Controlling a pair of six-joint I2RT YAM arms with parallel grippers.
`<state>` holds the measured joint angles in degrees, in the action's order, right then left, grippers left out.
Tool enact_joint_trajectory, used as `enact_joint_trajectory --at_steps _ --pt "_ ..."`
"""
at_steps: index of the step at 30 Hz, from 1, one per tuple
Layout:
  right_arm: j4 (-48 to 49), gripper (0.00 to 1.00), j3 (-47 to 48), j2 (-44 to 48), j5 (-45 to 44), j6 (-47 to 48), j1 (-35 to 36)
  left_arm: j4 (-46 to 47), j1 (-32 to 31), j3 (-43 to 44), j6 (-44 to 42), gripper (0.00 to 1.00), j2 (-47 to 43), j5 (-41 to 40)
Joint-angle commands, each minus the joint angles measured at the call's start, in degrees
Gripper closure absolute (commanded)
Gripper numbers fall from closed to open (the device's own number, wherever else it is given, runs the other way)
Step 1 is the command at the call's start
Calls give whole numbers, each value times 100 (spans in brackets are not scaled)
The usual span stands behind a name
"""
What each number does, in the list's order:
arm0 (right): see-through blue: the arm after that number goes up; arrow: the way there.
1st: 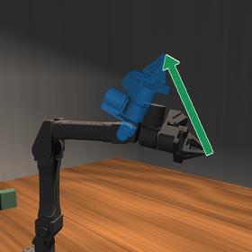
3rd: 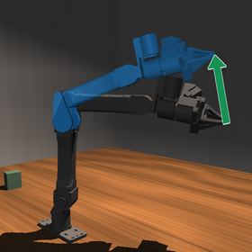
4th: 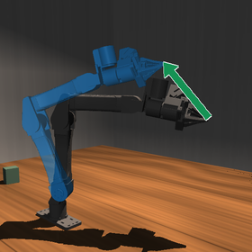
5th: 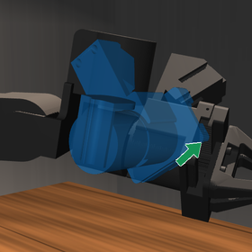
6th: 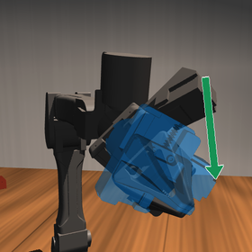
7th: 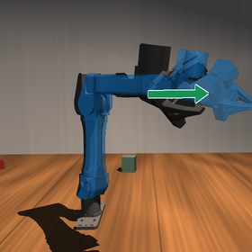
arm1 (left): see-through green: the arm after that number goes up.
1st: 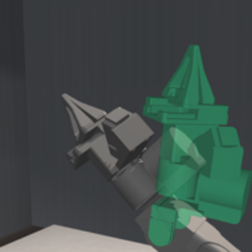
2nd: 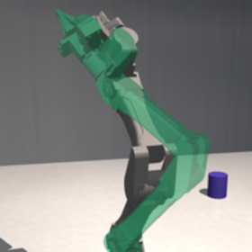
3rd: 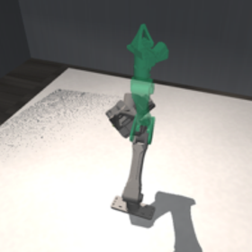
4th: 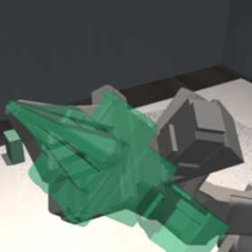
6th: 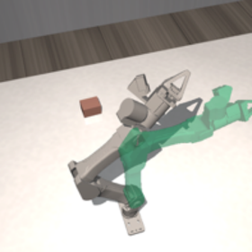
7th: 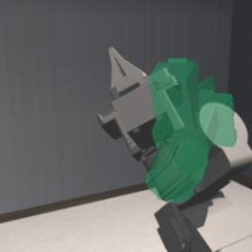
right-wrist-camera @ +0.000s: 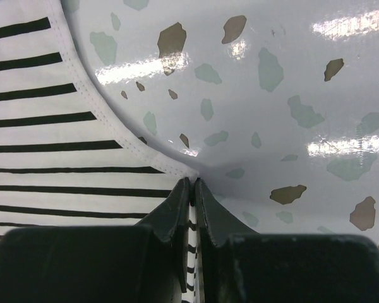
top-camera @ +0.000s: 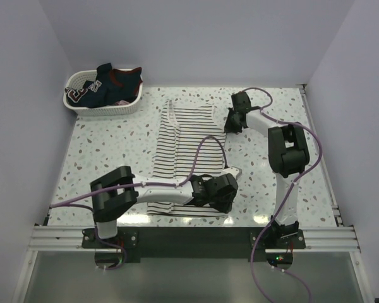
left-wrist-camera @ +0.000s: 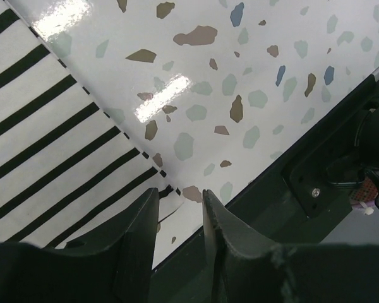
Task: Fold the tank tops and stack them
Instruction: Fold the tank top
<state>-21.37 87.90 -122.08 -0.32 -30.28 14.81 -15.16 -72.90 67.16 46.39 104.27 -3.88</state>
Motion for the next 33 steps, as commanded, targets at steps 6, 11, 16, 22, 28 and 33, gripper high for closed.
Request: enact_joint_trajectory --at_steps 6,11,16,22,28,33 --pt "27 96 -194 97 23 14 -39 -567 -303 570 54 64 374 -701" --pt "27 97 -238 167 23 14 -66 -778 -374 702 54 66 533 -851" --pt "36 97 -273 185 23 31 -92 -761 -400 738 46 68 647 -878" --pt "54 99 -326 185 23 31 -110 -769 -418 781 10 81 762 -860" --pt "71 100 -457 264 23 -21 -189 -700 -435 834 -139 100 551 -816" --pt "-69 100 -545 439 -100 -92 -347 -102 -435 483 -324 100 68 -325"
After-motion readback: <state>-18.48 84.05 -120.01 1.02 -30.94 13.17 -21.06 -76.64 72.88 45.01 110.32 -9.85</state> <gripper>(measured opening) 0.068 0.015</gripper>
